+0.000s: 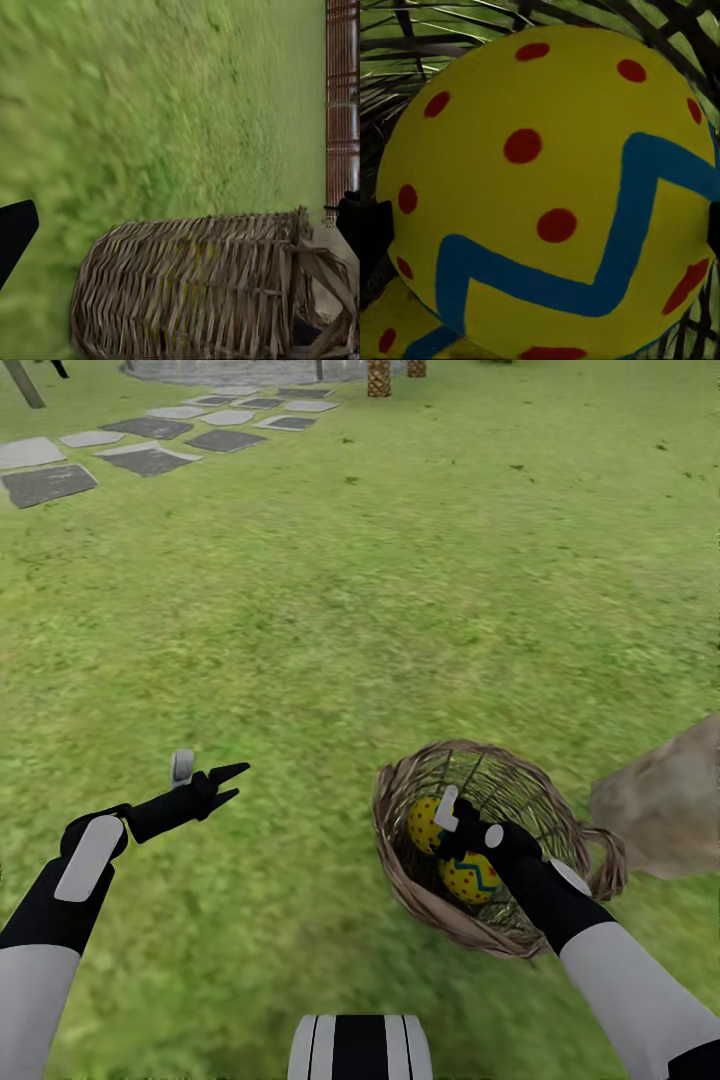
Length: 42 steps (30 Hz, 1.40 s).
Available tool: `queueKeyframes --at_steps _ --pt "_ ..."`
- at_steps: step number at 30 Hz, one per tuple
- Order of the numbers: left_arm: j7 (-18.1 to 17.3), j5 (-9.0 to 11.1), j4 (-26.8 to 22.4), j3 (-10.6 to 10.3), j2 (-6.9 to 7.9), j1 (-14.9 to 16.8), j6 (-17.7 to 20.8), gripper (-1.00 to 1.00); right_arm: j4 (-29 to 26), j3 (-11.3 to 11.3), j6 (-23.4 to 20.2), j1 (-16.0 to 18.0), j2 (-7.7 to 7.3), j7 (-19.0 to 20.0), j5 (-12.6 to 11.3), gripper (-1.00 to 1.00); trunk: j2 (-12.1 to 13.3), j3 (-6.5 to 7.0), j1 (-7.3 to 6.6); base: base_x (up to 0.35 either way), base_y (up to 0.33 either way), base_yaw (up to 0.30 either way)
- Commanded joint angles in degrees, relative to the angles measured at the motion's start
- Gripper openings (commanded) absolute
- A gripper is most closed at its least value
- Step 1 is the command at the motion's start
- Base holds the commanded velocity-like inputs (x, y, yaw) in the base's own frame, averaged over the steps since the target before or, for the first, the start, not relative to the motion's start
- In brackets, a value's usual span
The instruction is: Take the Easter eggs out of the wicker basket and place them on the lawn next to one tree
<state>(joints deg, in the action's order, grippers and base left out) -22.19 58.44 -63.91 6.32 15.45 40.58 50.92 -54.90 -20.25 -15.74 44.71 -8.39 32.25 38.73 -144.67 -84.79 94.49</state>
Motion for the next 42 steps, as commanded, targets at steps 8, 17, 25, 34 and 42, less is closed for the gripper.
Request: queueKeyframes --at_steps 8,17,25,34,42 --pt "-0.2 -0.2 0.1 0.2 0.02 0.0 0.2 1.00 -0.3 -0.1 -0.2 0.0 -0.25 0.4 0.3 -1.00 0.1 1.74 -0.23 -0.059 0.000 0.000" --pt "0.4 -0.3 3.4 0.1 -0.16 0.1 0.2 1.00 -0.1 0.2 -5.7 -0.6 -0.52 0.7 9.3 -1.00 0.2 3.74 -0.46 0.000 0.000 0.000" --pt "0.4 -0.3 3.4 0.1 -0.16 0.1 0.2 1.00 -0.2 0.6 -12.8 -1.4 -0.07 1.2 8.2 -1.00 0.3 5.51 -0.67 0.000 0.000 0.000" --pt "0.6 -0.5 3.7 0.1 -0.24 0.1 0.0 1.00 -11.1 7.7 -21.4 -2.2 -0.66 22.6 0.4 -1.00 0.4 7.50 -0.90 0.000 0.000 0.000" --pt "1.6 -0.5 3.8 0.0 -0.63 0.1 -0.3 1.00 -24.9 30.4 -27.7 -2.5 -1.11 41.4 0.7 -1.00 0.5 9.27 -1.11 0.000 0.000 0.000"
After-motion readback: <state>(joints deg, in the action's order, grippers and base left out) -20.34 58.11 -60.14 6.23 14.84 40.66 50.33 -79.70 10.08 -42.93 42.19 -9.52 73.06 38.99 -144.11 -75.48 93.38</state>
